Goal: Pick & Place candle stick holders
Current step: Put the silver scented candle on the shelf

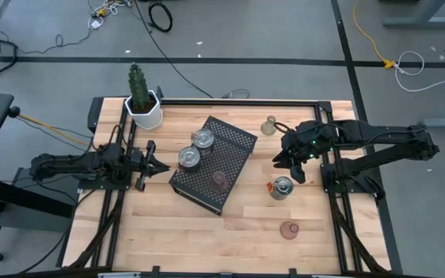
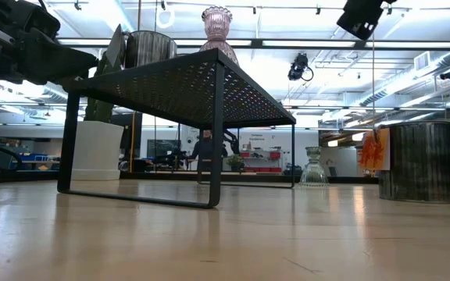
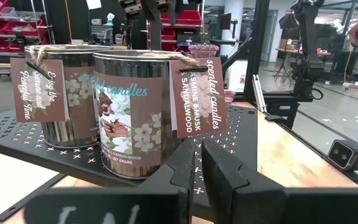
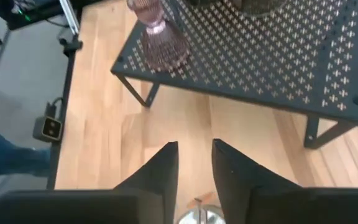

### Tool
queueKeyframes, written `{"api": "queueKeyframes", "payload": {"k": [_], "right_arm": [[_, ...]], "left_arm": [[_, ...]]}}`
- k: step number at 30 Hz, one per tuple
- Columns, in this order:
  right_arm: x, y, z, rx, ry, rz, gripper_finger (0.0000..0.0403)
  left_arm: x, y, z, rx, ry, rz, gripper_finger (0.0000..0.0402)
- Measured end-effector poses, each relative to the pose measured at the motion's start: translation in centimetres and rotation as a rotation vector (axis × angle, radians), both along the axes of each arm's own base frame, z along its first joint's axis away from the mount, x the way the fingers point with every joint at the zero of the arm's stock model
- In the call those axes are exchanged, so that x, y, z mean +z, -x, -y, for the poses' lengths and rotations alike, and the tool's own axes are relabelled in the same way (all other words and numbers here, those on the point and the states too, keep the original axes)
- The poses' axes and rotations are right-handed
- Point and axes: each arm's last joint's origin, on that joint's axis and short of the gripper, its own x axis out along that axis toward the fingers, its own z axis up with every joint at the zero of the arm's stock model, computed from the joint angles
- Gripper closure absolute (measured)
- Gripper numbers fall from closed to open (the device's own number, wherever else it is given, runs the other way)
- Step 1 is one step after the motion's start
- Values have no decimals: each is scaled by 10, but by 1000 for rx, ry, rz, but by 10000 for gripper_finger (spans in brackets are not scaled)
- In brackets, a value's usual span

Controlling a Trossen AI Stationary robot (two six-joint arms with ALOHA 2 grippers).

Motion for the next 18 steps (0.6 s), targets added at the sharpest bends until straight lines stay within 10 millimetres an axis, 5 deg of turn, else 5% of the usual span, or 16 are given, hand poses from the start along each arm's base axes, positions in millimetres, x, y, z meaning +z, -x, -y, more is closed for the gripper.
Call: {"api": "queueKeyframes", "payload": {"k": [18], "right_arm": [[-10,12,-16,70,13,-155,169]], "left_arm": [[0,0,0,0,0,1,367]]}}
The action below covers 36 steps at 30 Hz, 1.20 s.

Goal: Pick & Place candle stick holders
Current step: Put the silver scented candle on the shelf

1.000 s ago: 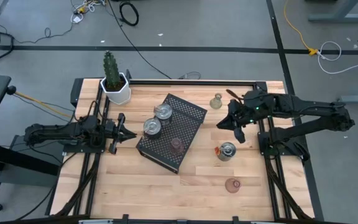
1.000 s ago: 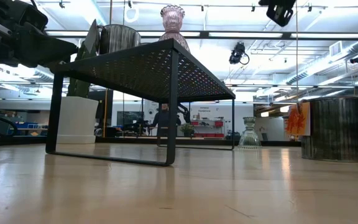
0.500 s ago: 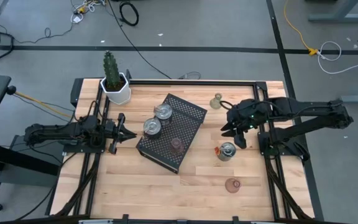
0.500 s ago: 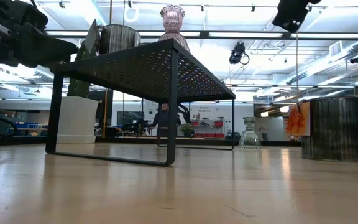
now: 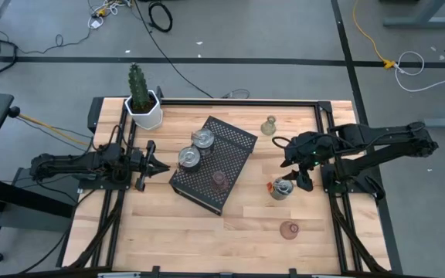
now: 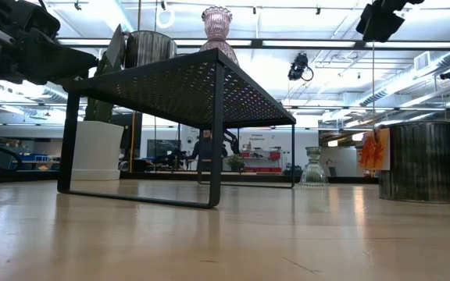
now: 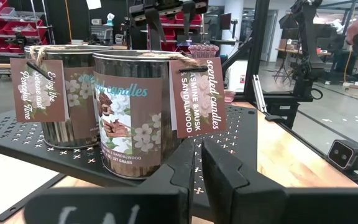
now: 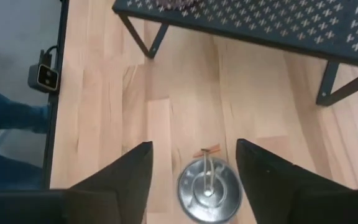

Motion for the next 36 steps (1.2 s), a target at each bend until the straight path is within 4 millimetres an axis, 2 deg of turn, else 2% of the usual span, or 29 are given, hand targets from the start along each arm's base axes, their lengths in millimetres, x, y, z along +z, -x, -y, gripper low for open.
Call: {"api": "queueKeyframes", "payload": {"k": [11,19,36], "right_arm": [[-3,4,-7,29,-3,-44,102],[-14,5,-13,51,-4,-83,71],[-16,4,-16,21,5,-94,38]], "left_arm": [[0,0,0,0,0,0,367],[0,0,0,0,0,0,367],[0,0,0,0,0,1,367]]}}
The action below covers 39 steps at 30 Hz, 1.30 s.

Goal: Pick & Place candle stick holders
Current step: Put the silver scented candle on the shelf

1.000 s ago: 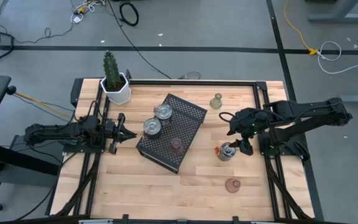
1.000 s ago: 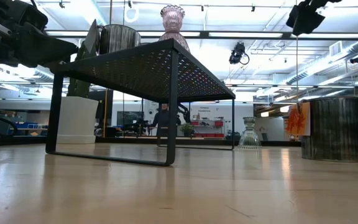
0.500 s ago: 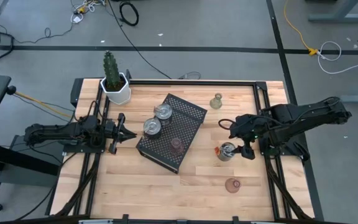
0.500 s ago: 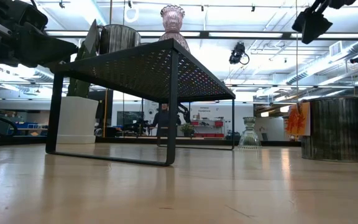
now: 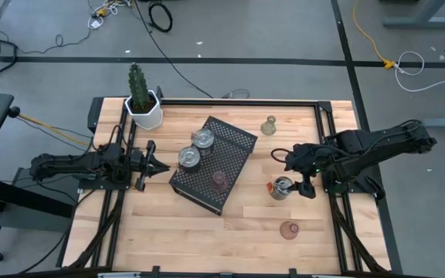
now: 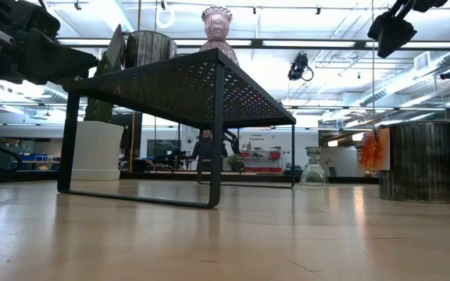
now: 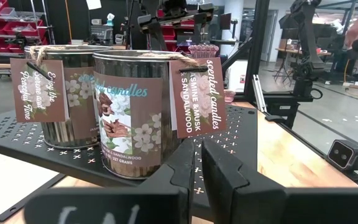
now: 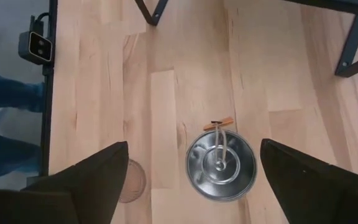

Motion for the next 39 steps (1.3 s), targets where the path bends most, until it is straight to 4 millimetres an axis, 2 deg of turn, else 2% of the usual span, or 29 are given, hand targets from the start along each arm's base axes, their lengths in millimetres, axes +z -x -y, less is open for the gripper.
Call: {"api": "queueKeyframes", "payload": {"k": [12,22,33,39], "right_arm": [[-7,-8,-2,-78,2,-45,19],[-8,-7,-4,-53,-6,-70,5],[-9,-5,-10,134,115,-36,4],[-14,-11,-11,210,179,-50,4]], "left_arm": [[0,0,0,0,0,0,367],[0,0,0,0,0,0,367],[0,0,0,0,0,0,367],[0,0,0,0,0,0,367]]}}
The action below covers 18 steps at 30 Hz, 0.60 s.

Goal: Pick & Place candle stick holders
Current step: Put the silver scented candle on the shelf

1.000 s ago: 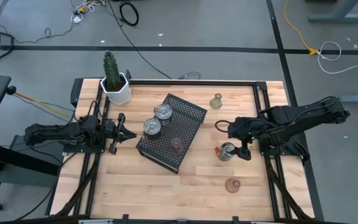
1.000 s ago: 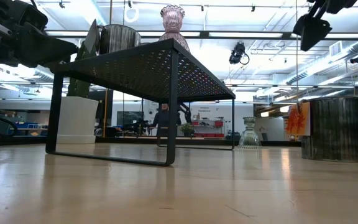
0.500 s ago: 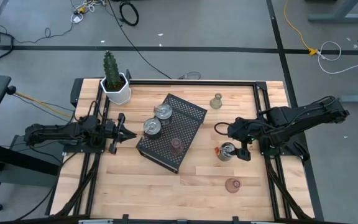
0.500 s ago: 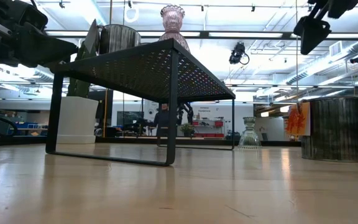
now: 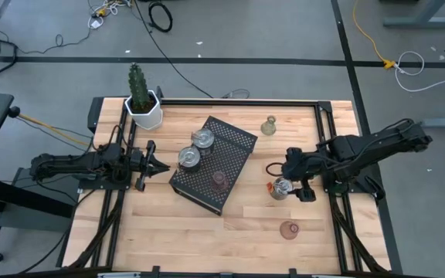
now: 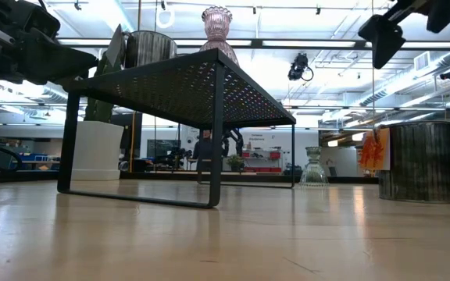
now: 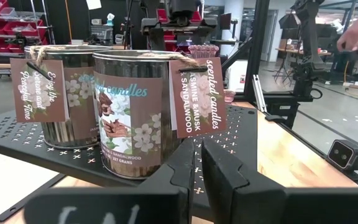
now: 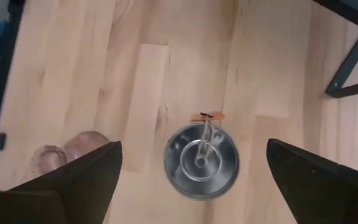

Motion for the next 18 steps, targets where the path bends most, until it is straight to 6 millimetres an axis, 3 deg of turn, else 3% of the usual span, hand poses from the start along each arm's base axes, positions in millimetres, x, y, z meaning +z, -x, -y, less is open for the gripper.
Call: {"api": "queueKeyframes", "payload": {"k": [18], "right_arm": [[-32,-26,-7,21,54,-170,4]], "left_arm": [[0,0,0,0,0,0,367]]}}
